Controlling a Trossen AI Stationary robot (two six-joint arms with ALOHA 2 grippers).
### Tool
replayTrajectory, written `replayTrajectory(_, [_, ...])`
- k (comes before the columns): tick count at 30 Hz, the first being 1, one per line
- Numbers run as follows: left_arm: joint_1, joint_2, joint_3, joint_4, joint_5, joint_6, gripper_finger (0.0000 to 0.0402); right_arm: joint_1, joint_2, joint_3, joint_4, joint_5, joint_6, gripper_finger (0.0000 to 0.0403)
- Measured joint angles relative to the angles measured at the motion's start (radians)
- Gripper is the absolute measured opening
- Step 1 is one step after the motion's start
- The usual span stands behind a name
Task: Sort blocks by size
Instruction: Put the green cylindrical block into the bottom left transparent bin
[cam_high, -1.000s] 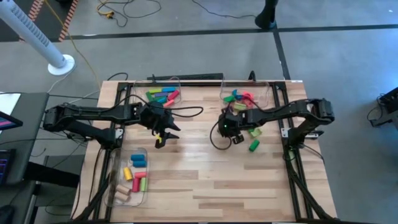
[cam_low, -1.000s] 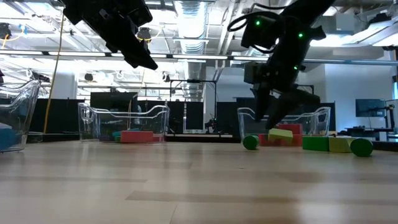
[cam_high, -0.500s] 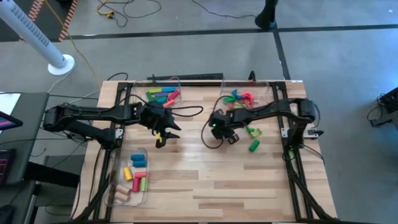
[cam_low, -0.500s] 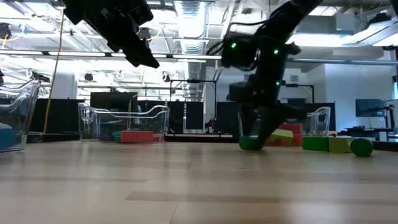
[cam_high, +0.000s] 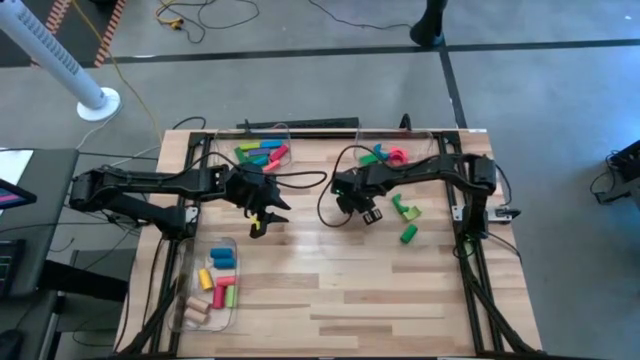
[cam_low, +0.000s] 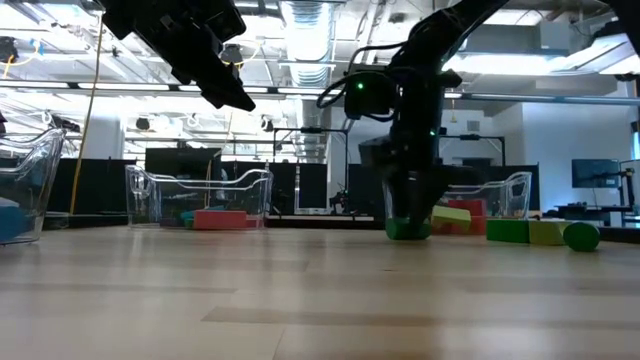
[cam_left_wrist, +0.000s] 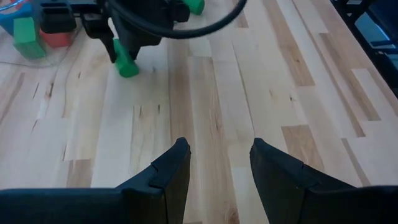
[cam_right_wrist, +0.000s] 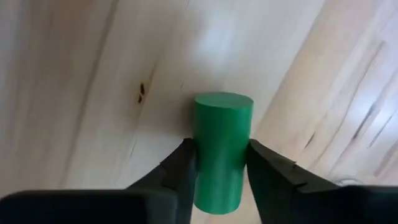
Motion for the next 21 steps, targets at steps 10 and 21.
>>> replayTrajectory(10, [0.000,0.000,0.000,0.000,0.000,-0.002,0.0158,0.028,-0.002,0.020,0.062,-0.093,0.104,0.0110])
replayTrajectory(21, [-0.030,0.000,0.000,0.001,0.000,-0.011,0.0158,0.034,0.001,0.041,0.041,-0.109,0.162,0.0113])
